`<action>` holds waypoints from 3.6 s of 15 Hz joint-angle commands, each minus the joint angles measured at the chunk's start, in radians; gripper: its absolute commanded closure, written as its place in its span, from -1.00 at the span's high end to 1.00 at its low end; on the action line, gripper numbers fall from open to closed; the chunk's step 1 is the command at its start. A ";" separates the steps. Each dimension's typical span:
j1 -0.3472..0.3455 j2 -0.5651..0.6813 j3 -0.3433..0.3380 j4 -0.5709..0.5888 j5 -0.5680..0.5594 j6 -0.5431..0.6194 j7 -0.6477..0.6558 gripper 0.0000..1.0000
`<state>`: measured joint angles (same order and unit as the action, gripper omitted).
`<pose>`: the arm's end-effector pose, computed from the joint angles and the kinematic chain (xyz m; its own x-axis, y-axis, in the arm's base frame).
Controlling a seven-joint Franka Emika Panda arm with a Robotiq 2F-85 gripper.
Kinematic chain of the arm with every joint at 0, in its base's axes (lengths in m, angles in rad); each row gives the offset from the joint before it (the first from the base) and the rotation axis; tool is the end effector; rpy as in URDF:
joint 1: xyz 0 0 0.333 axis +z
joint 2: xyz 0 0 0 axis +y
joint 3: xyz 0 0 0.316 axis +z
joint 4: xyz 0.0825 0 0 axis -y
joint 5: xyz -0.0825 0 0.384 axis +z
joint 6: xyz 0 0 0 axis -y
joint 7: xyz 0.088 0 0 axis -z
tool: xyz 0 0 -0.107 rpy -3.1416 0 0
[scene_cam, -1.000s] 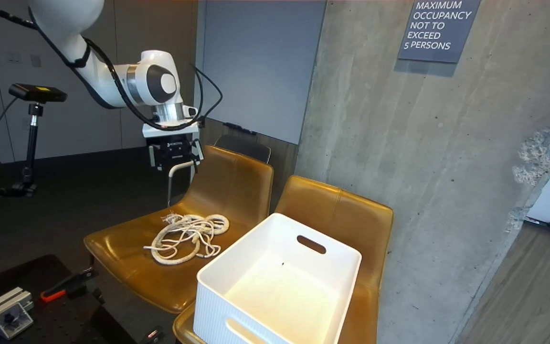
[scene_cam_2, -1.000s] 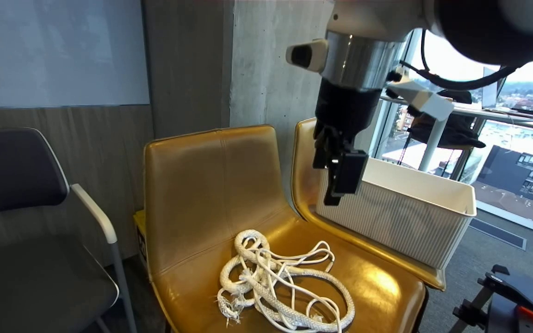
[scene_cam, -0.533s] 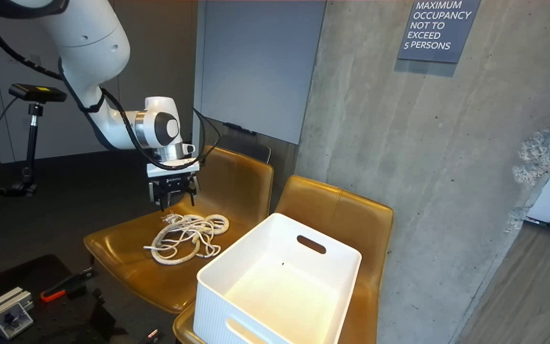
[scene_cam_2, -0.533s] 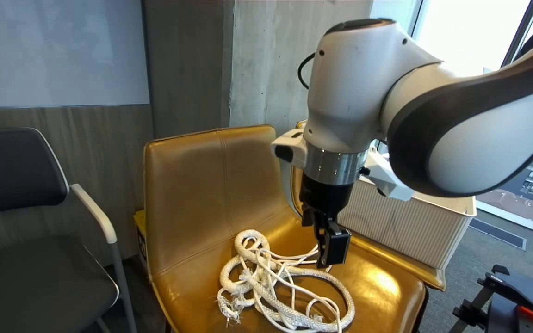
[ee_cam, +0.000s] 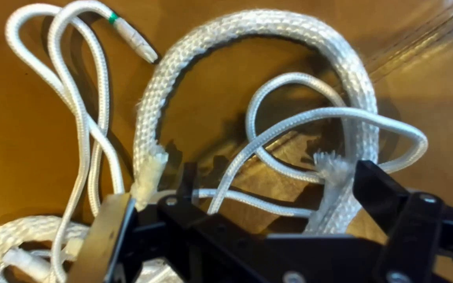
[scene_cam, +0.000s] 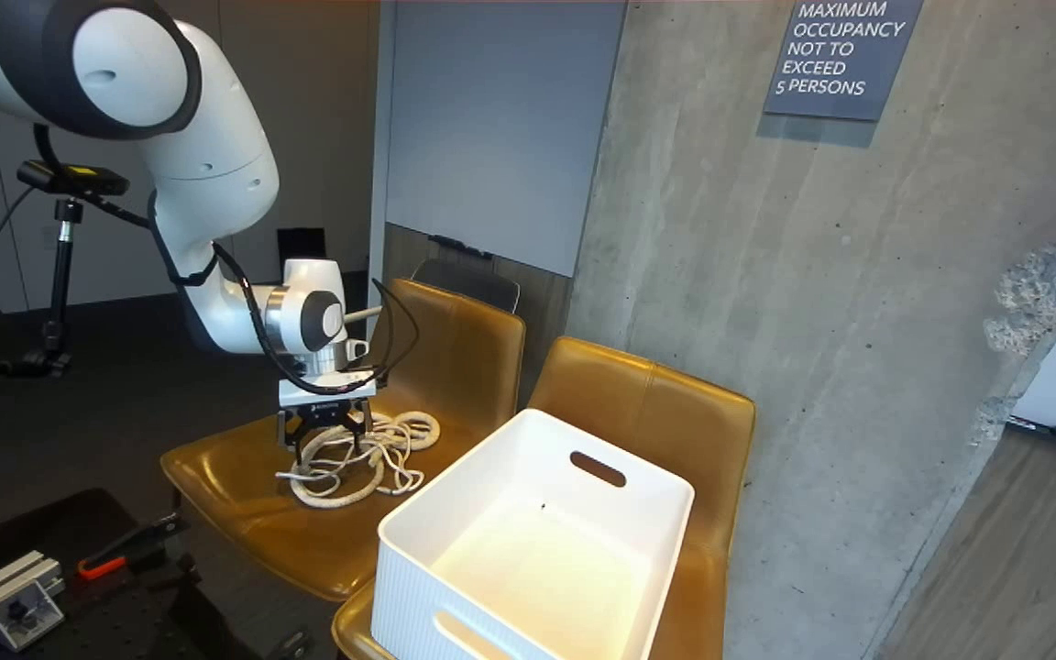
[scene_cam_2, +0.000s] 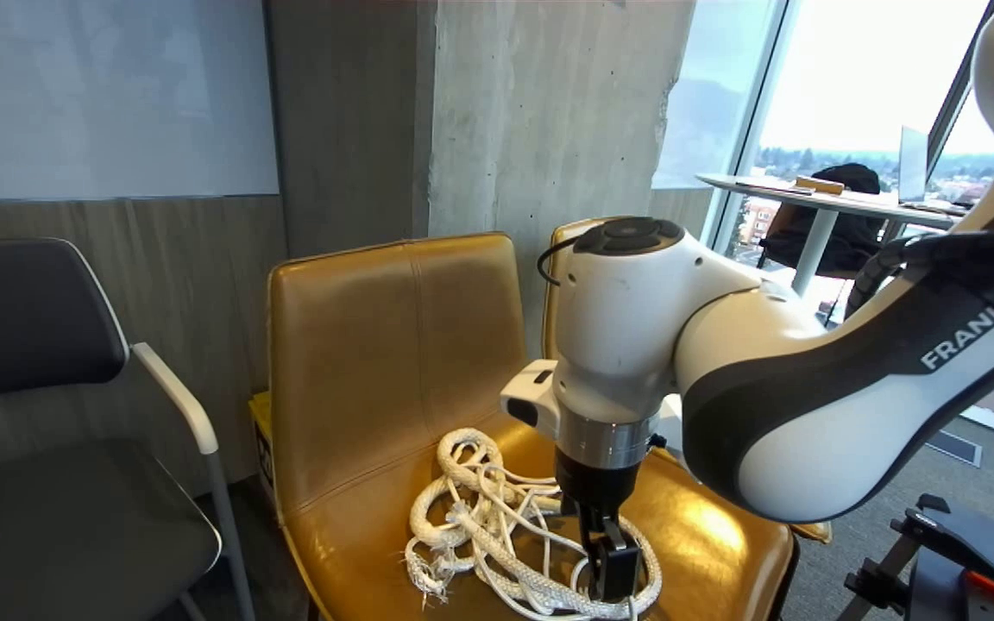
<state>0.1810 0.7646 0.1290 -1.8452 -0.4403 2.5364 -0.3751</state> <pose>0.5939 0.1934 0.1050 0.5221 0.8441 -0.1221 0.8527 -0.5131 0.0983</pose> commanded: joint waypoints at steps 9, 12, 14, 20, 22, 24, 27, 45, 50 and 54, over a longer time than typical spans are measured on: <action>-0.003 0.225 -0.019 0.204 0.028 -0.036 -0.026 0.14; -0.010 0.201 -0.020 0.189 0.031 -0.044 -0.023 -0.31; -0.016 0.181 -0.020 0.176 0.031 -0.048 -0.026 -0.62; -0.037 -0.013 -0.003 0.088 0.024 -0.113 -0.070 -1.00; -0.033 -0.084 -0.003 0.075 0.018 -0.144 -0.088 -1.00; -0.030 -0.171 -0.007 0.065 0.009 -0.181 -0.104 -1.00; -0.034 -0.300 -0.013 0.064 0.003 -0.244 -0.130 -1.00; -0.237 -0.514 -0.169 0.724 0.011 -0.685 -0.440 -1.00; -0.338 -0.436 -0.240 0.973 0.022 -0.790 -0.553 -1.00; -0.412 -0.359 -0.270 1.158 0.028 -0.849 -0.631 -1.00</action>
<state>-0.1920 0.3105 -0.1228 -0.8858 -0.4373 1.7550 -0.9358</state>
